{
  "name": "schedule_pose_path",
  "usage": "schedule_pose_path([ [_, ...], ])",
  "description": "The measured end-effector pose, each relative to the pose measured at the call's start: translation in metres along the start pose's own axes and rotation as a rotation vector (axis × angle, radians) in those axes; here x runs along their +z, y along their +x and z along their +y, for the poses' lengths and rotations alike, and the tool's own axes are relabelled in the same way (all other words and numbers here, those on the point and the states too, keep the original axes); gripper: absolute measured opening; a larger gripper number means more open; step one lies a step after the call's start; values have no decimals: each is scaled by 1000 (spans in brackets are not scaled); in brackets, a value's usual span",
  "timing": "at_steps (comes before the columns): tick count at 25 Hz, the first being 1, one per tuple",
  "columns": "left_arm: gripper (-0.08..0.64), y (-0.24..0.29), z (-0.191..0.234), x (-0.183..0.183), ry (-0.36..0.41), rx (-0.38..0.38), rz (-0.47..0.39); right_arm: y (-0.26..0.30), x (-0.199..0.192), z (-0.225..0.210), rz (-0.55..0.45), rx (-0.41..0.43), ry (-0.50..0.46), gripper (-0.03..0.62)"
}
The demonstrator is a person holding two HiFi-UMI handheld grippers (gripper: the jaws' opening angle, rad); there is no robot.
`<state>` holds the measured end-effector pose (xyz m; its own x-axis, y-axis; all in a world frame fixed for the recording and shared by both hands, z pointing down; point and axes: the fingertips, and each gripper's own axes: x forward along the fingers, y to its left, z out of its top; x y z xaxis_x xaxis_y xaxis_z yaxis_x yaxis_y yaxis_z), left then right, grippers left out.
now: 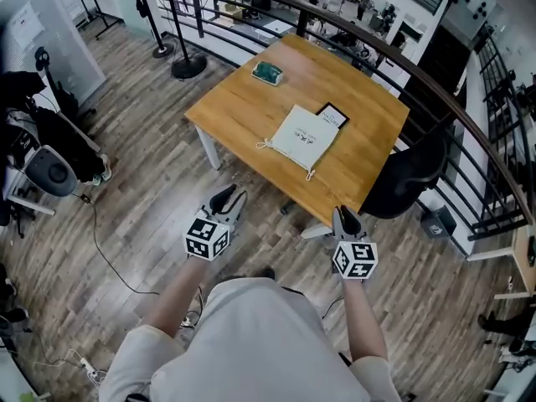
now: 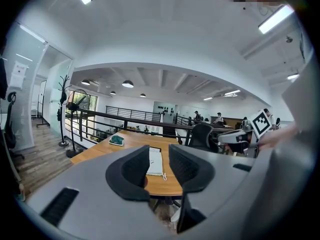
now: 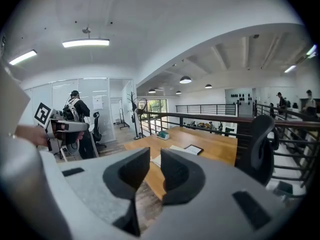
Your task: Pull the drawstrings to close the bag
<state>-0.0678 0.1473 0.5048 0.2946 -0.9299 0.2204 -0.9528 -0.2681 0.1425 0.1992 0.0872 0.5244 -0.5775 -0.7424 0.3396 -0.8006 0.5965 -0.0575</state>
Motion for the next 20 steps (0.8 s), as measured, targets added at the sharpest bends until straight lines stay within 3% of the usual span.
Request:
schedule_pose_path([
  [14,115,71,21,-10,-15,-1,72,57,-8,-39,70,5,38,64],
  [20,120,117,44,-12,65,-60,128,95,-9,-54,98,-38,59,64],
])
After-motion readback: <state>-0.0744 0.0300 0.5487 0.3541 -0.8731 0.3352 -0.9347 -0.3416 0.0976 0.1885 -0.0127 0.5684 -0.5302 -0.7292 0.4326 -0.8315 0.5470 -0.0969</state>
